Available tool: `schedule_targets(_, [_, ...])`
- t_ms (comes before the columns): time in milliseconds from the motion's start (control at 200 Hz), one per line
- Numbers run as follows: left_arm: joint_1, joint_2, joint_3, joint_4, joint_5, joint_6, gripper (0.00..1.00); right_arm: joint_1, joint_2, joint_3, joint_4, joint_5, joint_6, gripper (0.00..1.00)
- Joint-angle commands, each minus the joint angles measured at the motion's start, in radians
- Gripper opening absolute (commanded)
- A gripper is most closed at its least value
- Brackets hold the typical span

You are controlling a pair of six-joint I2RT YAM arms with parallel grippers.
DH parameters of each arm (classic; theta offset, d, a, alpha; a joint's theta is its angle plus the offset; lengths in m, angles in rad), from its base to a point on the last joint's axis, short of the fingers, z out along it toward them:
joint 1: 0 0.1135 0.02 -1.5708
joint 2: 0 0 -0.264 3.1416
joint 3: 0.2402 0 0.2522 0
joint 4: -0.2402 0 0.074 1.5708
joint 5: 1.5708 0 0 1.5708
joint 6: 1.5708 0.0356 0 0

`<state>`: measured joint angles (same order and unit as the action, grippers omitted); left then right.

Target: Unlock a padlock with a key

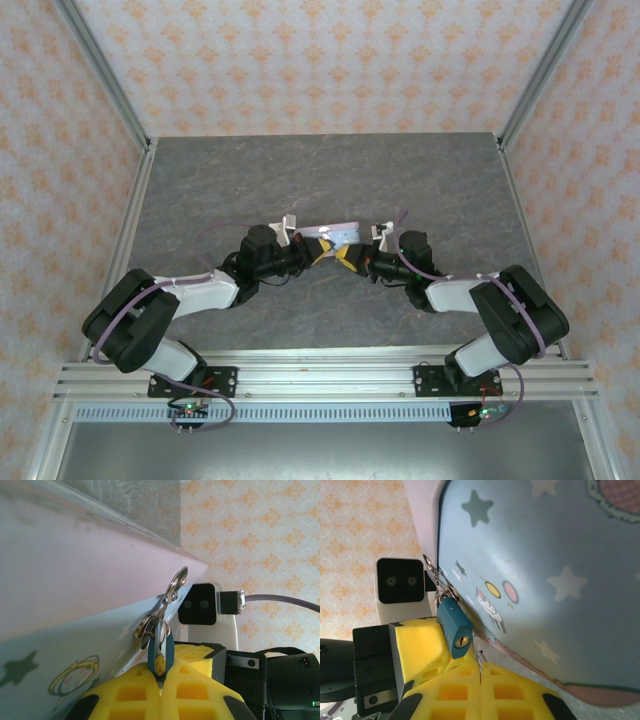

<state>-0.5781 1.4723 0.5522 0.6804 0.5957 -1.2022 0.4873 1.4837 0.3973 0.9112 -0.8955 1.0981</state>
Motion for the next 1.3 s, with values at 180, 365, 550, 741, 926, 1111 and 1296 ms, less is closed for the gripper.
schedule_targets(180, [0.004,-0.024,0.008,0.019,0.001,0.030,0.00,-0.005,-0.054,-0.018,-0.027,-0.028,-0.047,0.00])
schedule_targets(365, [0.004,-0.018,0.005,0.030,-0.001,0.027,0.00,-0.005,-0.067,-0.003,-0.055,-0.029,-0.056,0.00])
schedule_targets(550, [0.004,-0.014,0.007,0.034,0.003,0.026,0.00,-0.006,-0.050,0.013,-0.055,-0.028,-0.056,0.00])
schedule_targets(741, [0.004,-0.015,0.002,0.038,0.004,0.025,0.00,-0.006,-0.040,0.030,-0.048,-0.028,-0.051,0.00])
schedule_targets(926, [0.004,-0.015,-0.003,0.041,0.001,0.023,0.00,-0.006,-0.043,0.037,-0.049,-0.031,-0.048,0.00])
schedule_targets(1111, [0.004,-0.010,-0.002,0.047,0.004,0.022,0.00,-0.006,-0.049,0.038,-0.051,-0.026,-0.047,0.00])
schedule_targets(1296, [0.004,-0.007,0.000,0.050,0.010,0.021,0.00,-0.005,-0.042,0.047,-0.045,-0.026,-0.048,0.00])
